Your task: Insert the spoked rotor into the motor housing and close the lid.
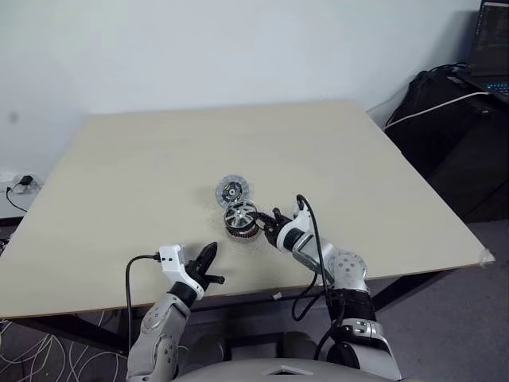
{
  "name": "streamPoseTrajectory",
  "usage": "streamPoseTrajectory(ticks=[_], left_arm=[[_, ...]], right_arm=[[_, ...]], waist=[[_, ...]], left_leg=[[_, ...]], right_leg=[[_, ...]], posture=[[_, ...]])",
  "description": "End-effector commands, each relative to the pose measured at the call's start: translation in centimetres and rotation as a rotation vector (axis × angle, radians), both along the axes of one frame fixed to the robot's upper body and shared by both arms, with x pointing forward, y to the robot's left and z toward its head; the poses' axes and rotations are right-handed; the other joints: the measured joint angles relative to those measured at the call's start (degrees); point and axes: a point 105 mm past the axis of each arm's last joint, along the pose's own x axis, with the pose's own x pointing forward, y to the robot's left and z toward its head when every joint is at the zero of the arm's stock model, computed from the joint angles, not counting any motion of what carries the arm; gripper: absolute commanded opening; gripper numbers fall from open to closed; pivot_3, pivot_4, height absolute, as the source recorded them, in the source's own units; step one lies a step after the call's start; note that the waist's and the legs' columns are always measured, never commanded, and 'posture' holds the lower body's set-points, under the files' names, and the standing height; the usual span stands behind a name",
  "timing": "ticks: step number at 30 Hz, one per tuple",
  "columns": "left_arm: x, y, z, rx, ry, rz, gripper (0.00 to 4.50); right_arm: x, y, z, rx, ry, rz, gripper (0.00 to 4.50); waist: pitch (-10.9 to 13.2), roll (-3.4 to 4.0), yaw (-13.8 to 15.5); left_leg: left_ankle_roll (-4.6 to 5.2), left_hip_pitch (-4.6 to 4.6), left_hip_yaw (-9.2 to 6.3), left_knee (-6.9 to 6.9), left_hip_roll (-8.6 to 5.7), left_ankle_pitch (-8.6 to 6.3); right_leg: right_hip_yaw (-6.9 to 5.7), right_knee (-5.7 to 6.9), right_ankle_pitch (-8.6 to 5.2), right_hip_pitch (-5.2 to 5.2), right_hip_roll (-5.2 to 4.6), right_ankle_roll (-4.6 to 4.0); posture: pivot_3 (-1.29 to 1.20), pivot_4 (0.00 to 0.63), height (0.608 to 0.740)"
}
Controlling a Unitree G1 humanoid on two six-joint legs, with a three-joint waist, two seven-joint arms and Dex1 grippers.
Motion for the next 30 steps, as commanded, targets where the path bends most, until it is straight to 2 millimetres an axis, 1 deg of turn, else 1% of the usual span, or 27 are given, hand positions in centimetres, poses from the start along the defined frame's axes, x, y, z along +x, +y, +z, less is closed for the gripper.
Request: streamPoseTrajectory(ticks=[1, 8, 10, 11, 18, 24, 30], left_arm=[[0.3, -0.2, 0.7, -0.003, -0.030, -0.010, 0.00], [0.3, -0.1, 0.8, -0.003, -0.030, -0.009, 0.00], [0.2, -0.2, 0.8, -0.005, -0.029, -0.008, 0.00], [0.3, -0.2, 0.8, -0.006, -0.029, -0.008, 0.00], [0.2, -0.2, 0.8, -0.011, -0.027, -0.009, 0.00], [0.2, -0.3, 0.7, -0.018, -0.025, -0.008, 0.00], [0.3, -0.4, 0.7, -0.022, -0.024, -0.013, 0.00]], right_arm=[[0.1, 1.3, 0.8, 0.058, -0.021, -0.001, 0.39], [-0.1, 1.3, 0.4, 0.049, -0.013, 0.000, 0.39], [-0.1, 1.3, 0.4, 0.050, -0.018, 0.001, 1.14], [-0.1, 1.3, 0.5, 0.051, -0.020, 0.002, 1.38], [-0.2, 1.2, 1.5, 0.055, -0.054, 0.012, 3.59], [-0.2, 0.1, 3.7, 0.043, -0.132, 0.002, 3.59], [-0.8, -1.7, 3.8, -0.047, -0.138, -0.023, 3.59]], waist=[[0.00, 0.01, -0.01], [0.00, 0.01, -0.01], [0.00, 0.01, -0.01], [0.00, 0.02, -0.01], [0.01, 0.05, -0.02], [0.06, 0.11, 0.08], [0.05, 0.11, 0.11]], left_leg=[[0.00, 0.00, 0.00, 0.00, 0.00, 0.00], [0.00, 0.00, 0.00, 0.00, 0.00, 0.00], [0.00, 0.00, 0.00, 0.00, 0.00, 0.00], [0.00, 0.00, 0.00, 0.00, 0.00, 0.00], [0.00, 0.00, -0.01, 0.00, 0.00, 0.00], [0.00, -0.10, -0.01, 0.00, -0.01, -0.01], [0.03, -0.11, -0.01, -0.03, -0.01, -0.02]], right_leg=[[0.00, 0.00, 0.00, 0.00, 0.00, 0.00], [0.00, 0.00, 0.00, 0.01, 0.00, 0.00], [0.00, 0.00, 0.00, 0.01, 0.00, 0.00], [0.00, 0.00, 0.00, 0.01, 0.00, 0.00], [0.00, 0.00, 0.00, 0.01, -0.01, 0.00], [0.00, -0.01, 0.00, -0.09, -0.02, 0.01], [-0.01, -0.01, -0.02, -0.09, -0.02, -0.03]], posture=[[0.00, 0.000, 0.740], [0.00, 0.000, 0.740], [0.00, 0.000, 0.740], [0.00, 0.000, 0.740], [0.00, 0.000, 0.740], [0.00, 0.000, 0.740], [0.00, 0.000, 0.740]])
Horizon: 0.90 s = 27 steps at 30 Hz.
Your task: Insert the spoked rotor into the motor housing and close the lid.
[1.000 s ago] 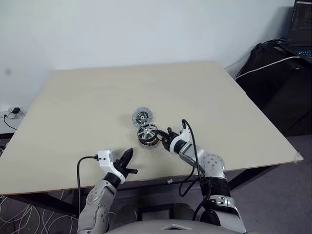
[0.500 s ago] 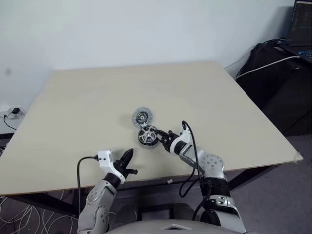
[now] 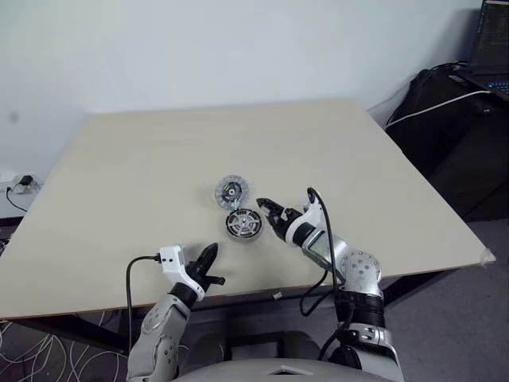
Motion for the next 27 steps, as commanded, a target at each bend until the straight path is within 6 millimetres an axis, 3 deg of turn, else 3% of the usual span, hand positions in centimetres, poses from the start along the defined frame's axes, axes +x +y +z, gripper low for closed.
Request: streamPoseTrajectory(ticks=[1, 3, 6, 11, 15, 21, 27], left_arm=[[0.4, -0.3, 0.9, -0.013, -0.036, -0.011, 0.00], [0.4, -0.3, 0.9, -0.013, -0.037, -0.011, 0.00], [0.5, -0.3, 0.9, -0.012, -0.040, -0.011, 0.00], [0.5, -0.3, 1.1, -0.008, -0.049, -0.014, 0.00], [0.5, -0.3, 1.1, -0.003, -0.053, -0.016, 0.00], [0.2, -0.1, 1.3, 0.017, -0.068, -0.019, 0.00], [0.3, -0.3, 1.4, 0.058, -0.091, -0.039, 0.00]], right_arm=[[-0.6, -0.1, 1.0, -0.013, -0.037, -0.004, 3.59], [-0.6, -0.7, 1.3, -0.138, -0.120, 0.005, 3.59], [-0.7, -0.4, 1.9, -0.488, -0.380, 0.090, 2.99], [-0.6, 2.7, 1.1, -0.782, -0.629, 0.255, 1.36], [-0.1, 4.3, 0.3, -0.851, -0.703, 0.330, 0.05], [1.3, 6.0, -0.4, -0.895, -0.742, 0.393, 0.02], [2.5, 6.0, -2.1, -0.943, -0.686, 0.434, 0.02]], waist=[[0.00, 0.00, 0.08], [0.01, 0.01, 0.07], [0.03, 0.02, -0.15], [0.05, -0.07, -0.47], [0.16, -0.25, -0.18], [0.18, -0.34, 0.35], [0.18, -0.34, 0.27]], left_leg=[[0.00, 0.00, 0.00, 0.00, 0.00, 0.00], [0.00, 0.00, 0.01, 0.01, -0.01, 0.00], [0.01, -0.01, 0.07, 0.04, -0.02, -0.01], [-0.01, 0.06, 0.10, 0.04, 0.02, -0.01], [-0.02, 0.08, 0.09, 0.07, -0.01, 0.00], [-0.03, 0.08, 0.08, 0.07, -0.05, 0.00], [-0.04, 0.11, 0.06, 0.06, -0.04, 0.01]], right_leg=[[0.00, 0.00, 0.00, 0.00, -0.01, 0.00], [0.00, 0.00, -0.01, 0.00, -0.01, 0.00], [0.02, -0.02, -0.04, 0.00, -0.01, 0.07], [0.03, -0.01, -0.04, 0.03, 0.05, 0.08], [0.04, 0.02, -0.01, 0.06, 0.04, 0.09], [0.05, 0.00, 0.13, 0.07, 0.00, -0.08], [0.05, 0.03, 0.20, 0.06, 0.04, -0.21]], posture=[[0.00, 0.000, 0.740], [0.00, 0.000, 0.740], [0.00, 0.000, 0.740], [0.00, 0.000, 0.740], [0.00, 0.000, 0.740], [0.00, 0.000, 0.740], [0.00, 0.000, 0.740]])
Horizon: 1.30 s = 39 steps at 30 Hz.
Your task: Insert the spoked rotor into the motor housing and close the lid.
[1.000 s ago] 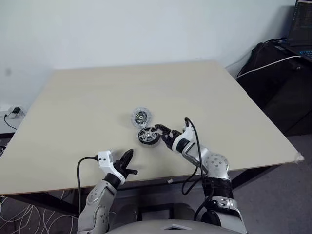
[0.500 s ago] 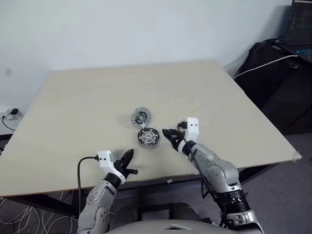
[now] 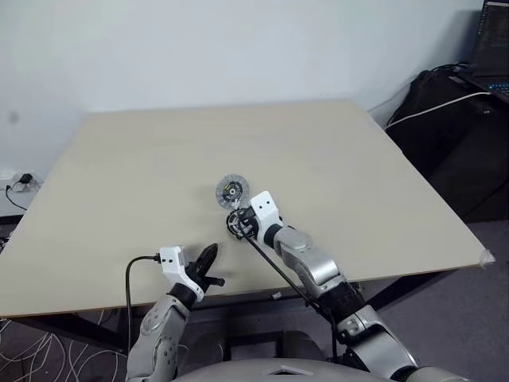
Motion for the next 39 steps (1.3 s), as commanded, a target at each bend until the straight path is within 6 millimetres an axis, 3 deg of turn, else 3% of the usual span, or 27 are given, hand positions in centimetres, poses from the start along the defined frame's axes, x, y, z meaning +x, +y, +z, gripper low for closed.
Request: streamPoseTrajectory(ticks=[1, 6, 9, 14, 19, 25, 33, 39], left_arm=[[0.4, -0.4, 1.3, 0.015, -0.070, -0.021, 0.00], [0.5, -0.5, 1.4, 0.039, -0.082, -0.030, 0.00], [0.6, -0.4, 1.8, 0.073, -0.111, -0.037, 0.00], [1.0, -0.6, 2.7, 0.179, -0.201, -0.082, 0.00], [0.9, -1.0, 2.7, 0.257, -0.237, -0.147, 0.00], [0.7, -0.9, 2.5, 0.259, -0.233, -0.148, 0.00], [0.2, -1.1, 2.2, 0.228, -0.209, -0.140, 0.00], [-0.1, -1.2, 1.9, 0.209, -0.191, -0.137, 0.00]], right_arm=[[0.9, -0.1, 0.1, -0.008, -0.005, -0.004, 0.02], [0.4, -0.9, -2.0, -0.065, 0.091, 0.007, 0.02], [0.3, -0.6, -0.1, -0.036, 0.032, 0.074, 0.02], [-1.0, 0.0, 3.9, -0.105, -0.150, 0.326, 0.02], [-2.7, -0.7, 4.4, -0.271, -0.183, 0.571, 0.02], [-3.3, -1.9, 3.0, -0.476, -0.165, 0.748, 1.83], [-2.0, -1.7, 2.6, -0.579, -0.175, 0.799, 4.36], [-1.9, -1.6, 2.6, -0.645, -0.160, 0.876, 4.36]], waist=[[0.00, 0.00, 0.07], [-0.11, 0.08, -0.03], [-0.14, 0.09, 0.06], [-0.08, 0.12, 0.04], [-0.10, 0.12, 0.03], [-0.09, 0.08, 0.53], [-0.09, 0.06, 0.70], [-0.09, 0.06, 0.70]], left_leg=[[0.00, 0.00, -0.01, 0.00, -0.01, 0.00], [0.00, 0.06, -0.01, -0.02, -0.01, 0.00], [-0.02, 0.11, -0.01, 0.00, -0.01, 0.01], [-0.02, 0.08, 0.01, 0.02, -0.03, 0.01], [-0.03, 0.10, 0.00, 0.02, 0.00, 0.03], [-0.02, 0.09, 0.00, 0.06, -0.01, 0.03], [-0.03, 0.10, -0.01, 0.08, -0.01, 0.03], [-0.03, 0.09, -0.02, 0.07, -0.02, 0.03]], right_leg=[[0.00, 0.00, 0.01, 0.01, 0.00, -0.01], [0.01, 0.01, 0.05, 0.03, 0.00, -0.07], [0.01, 0.03, 0.04, 0.08, 0.00, -0.07], [0.01, 0.02, 0.04, 0.06, 0.00, -0.05], [-0.02, 0.03, 0.04, 0.07, 0.04, -0.05], [-0.03, 0.02, 0.05, 0.08, 0.00, -0.03], [-0.03, 0.03, 0.07, 0.09, 0.00, -0.02], [-0.03, 0.03, 0.08, 0.09, -0.01, -0.02]], posture=[[0.00, 0.000, 0.740], [0.00, 0.000, 0.740], [0.00, 0.000, 0.740], [0.00, 0.000, 0.740], [0.00, 0.000, 0.740], [0.00, 0.000, 0.740], [0.00, 0.000, 0.740], [0.00, 0.000, 0.740]])
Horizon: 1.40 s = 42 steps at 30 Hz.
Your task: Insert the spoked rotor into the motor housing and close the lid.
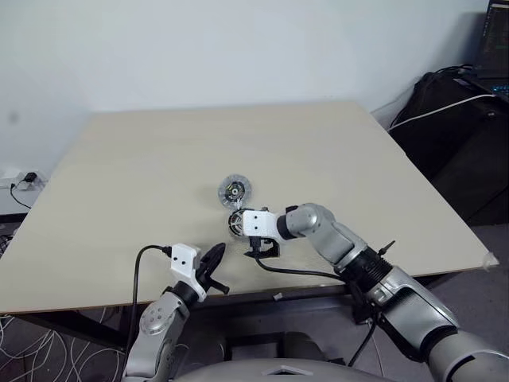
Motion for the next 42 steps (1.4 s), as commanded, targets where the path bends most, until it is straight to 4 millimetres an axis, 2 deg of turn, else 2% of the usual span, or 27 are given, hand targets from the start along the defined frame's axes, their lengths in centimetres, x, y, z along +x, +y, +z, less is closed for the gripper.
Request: streamPoseTrajectory(ticks=[1, 15, 18, 21, 23, 24, 26, 28, 30, 33, 42], left_arm=[[0.3, -0.4, 0.9, -0.021, -0.035, -0.005, 0.00], [0.2, -0.7, 0.9, -0.053, -0.024, 0.006, 0.00], [0.2, -0.7, 0.9, -0.064, -0.019, 0.012, 0.00], [0.1, -0.8, 0.9, -0.069, -0.017, 0.010, 0.00], [0.1, -0.8, 0.8, -0.071, -0.016, 0.010, 0.00], [0.1, -0.8, 0.8, -0.072, -0.015, 0.010, 0.00], [0.1, -0.8, 0.8, -0.075, -0.014, 0.011, 0.00], [0.1, -0.9, 0.8, -0.078, -0.014, 0.011, 0.00], [0.1, -0.9, 0.8, -0.084, -0.013, 0.015, 0.00], [0.1, -0.9, 0.8, -0.090, -0.012, 0.021, 0.00], [0.0, -1.0, 0.7, -0.104, -0.002, 0.018, 0.00]], right_arm=[[0.5, 0.4, 1.3, -0.030, -0.034, 0.063, 4.36], [0.7, -0.5, 0.0, -0.189, 0.103, 0.116, 4.36], [0.9, -0.5, -0.1, -0.202, 0.109, 0.114, 3.79], [1.2, -0.4, 0.0, -0.204, 0.109, 0.110, 2.88], [1.2, -0.4, -0.1, -0.213, 0.116, 0.112, 2.88], [1.2, -0.4, -0.1, -0.218, 0.118, 0.112, 2.40], [1.3, -0.4, -0.2, -0.225, 0.121, 0.113, 1.97], [1.3, -0.4, -0.2, -0.231, 0.125, 0.115, 1.23], [1.4, -0.3, -0.2, -0.235, 0.125, 0.119, 0.86], [1.5, -0.3, -0.2, -0.246, 0.119, 0.120, 0.05], [1.7, 0.1, 0.0, -0.198, 0.120, 0.087, 0.05]], waist=[[0.00, 0.00, -0.01], [-0.01, 0.01, -0.09], [-0.01, 0.01, -0.06], [-0.02, 0.02, -0.03], [-0.03, 0.02, -0.04], [-0.03, 0.03, -0.05], [-0.04, 0.04, -0.03], [-0.04, 0.05, -0.01], [-0.04, 0.05, -0.01], [-0.06, 0.04, -0.05], [-0.09, 0.07, -0.09]], left_leg=[[0.00, 0.00, 0.00, 0.00, 0.00, 0.00], [-0.03, 0.00, -0.01, 0.01, 0.00, 0.02], [-0.05, 0.01, -0.02, 0.01, 0.00, 0.03], [-0.06, 0.01, -0.03, 0.01, 0.00, 0.03], [-0.06, 0.01, -0.03, 0.00, -0.01, 0.03], [-0.06, 0.01, -0.04, 0.00, -0.01, 0.03], [-0.06, 0.01, -0.03, 0.00, -0.01, 0.02], [-0.07, 0.01, -0.04, -0.02, -0.02, 0.02], [-0.07, 0.01, -0.05, -0.02, -0.03, 0.02], [-0.07, 0.01, -0.05, -0.05, -0.03, 0.02], [-0.12, 0.04, -0.06, -0.01, -0.03, 0.05]], right_leg=[[0.00, 0.01, 0.00, 0.00, 0.00, 0.00], [0.00, 0.04, 0.06, -0.02, 0.02, -0.07], [-0.01, 0.06, 0.07, -0.03, 0.02, -0.07], [-0.02, 0.07, 0.09, -0.02, 0.02, -0.04], [-0.01, 0.07, 0.10, -0.03, 0.02, -0.04], [-0.02, 0.07, 0.10, -0.03, 0.02, -0.04], [-0.02, 0.07, 0.11, -0.04, 0.02, -0.02], [-0.02, 0.07, 0.11, -0.04, 0.01, -0.02], [-0.03, 0.07, 0.12, -0.04, 0.01, -0.01], [-0.03, 0.07, 0.12, -0.05, 0.00, -0.01], [-0.03, 0.21, 0.10, -0.05, 0.01, -0.04]], posture=[[0.00, 0.000, 0.740], [0.00, 0.000, 0.740], [0.00, 0.000, 0.740], [0.00, 0.000, 0.740], [0.00, 0.000, 0.740], [0.00, 0.000, 0.740], [0.00, 0.000, 0.740], [0.00, 0.000, 0.740], [0.00, 0.000, 0.740], [0.00, 0.000, 0.740], [0.00, 0.000, 0.740]])
